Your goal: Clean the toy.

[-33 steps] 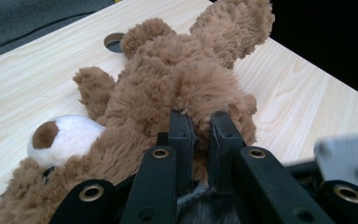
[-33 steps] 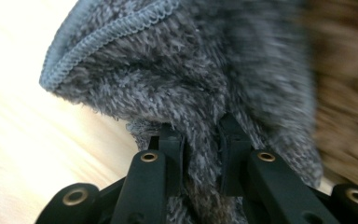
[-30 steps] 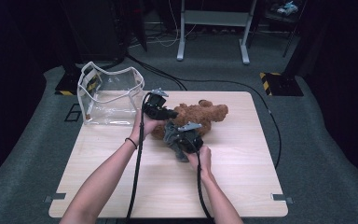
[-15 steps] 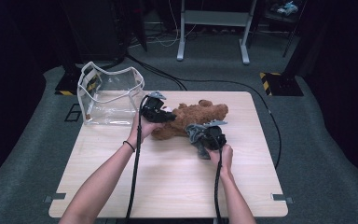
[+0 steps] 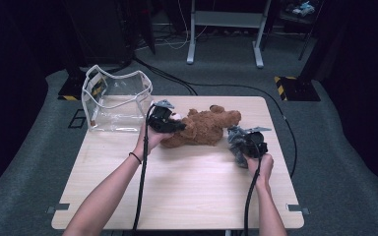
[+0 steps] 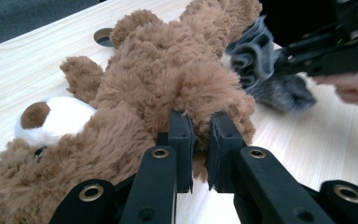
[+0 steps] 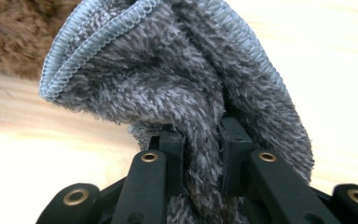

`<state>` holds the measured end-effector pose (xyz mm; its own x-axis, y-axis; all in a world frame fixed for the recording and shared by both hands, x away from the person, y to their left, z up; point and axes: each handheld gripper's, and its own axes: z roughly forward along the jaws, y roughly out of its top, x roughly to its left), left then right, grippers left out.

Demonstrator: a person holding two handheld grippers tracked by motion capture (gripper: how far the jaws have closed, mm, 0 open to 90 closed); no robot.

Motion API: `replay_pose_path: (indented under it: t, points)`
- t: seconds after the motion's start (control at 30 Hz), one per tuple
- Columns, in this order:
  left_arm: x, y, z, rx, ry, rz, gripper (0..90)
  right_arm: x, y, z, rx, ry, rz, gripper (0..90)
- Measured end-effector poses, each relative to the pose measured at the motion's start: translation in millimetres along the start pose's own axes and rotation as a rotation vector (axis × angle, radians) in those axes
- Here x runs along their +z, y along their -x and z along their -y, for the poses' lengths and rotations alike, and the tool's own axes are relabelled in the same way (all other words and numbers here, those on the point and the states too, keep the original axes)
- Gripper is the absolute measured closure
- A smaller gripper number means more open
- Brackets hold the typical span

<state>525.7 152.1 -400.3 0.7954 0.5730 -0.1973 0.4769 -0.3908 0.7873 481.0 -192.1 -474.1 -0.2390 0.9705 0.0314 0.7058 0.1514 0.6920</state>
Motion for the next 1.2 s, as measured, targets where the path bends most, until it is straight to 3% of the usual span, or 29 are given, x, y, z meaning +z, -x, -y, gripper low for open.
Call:
replay_pose_path:
  t: [0.07, 0.1, 0.23, 0.5, 0.67, 0.83, 0.9, 1.0, 1.2]
  points:
    - [-0.6, 0.8, 1.9, 0.007, 0.000, 0.002, 81.6, -3.3, 2.7, 1.0, 0.003, -0.004, 0.001, 74.8]
    - [-0.5, 2.1, 4.6, 0.004, 0.008, 0.003, 81.5, -12.8, 7.4, 5.0, -0.002, -0.010, 0.038, 74.4]
    - [-0.4, 5.8, 11.4, 0.007, 0.012, 0.011, 81.2, -27.9, 18.0, 17.0, -0.004, -0.059, 0.076, 73.6]
    - [2.8, 17.2, 30.4, 0.013, 0.018, 0.035, 80.5, -43.5, 32.7, 45.8, 0.025, -0.133, 0.097, 69.1]
    - [6.6, 26.1, 43.4, 0.029, 0.012, 0.033, 80.4, -43.9, 33.1, 56.7, 0.030, -0.166, 0.070, 58.6]
    - [10.7, 32.9, 58.2, 0.049, -0.001, 0.025, 80.4, -44.2, 30.4, 61.9, 0.043, -0.182, 0.047, 40.1]
    - [12.0, 34.8, 65.2, 0.050, -0.008, 0.024, 80.4, -44.8, 31.4, 63.1, 0.024, -0.175, 0.033, 27.4]
    - [14.7, 36.0, 76.9, 0.052, -0.029, 0.022, 80.5, -48.3, 30.7, 63.4, 0.025, -0.161, 0.012, 17.5]
    - [19.2, 36.3, 97.1, 0.044, -0.065, 0.021, 80.5, -55.3, 30.3, 60.4, 0.035, -0.121, -0.050, 10.7]
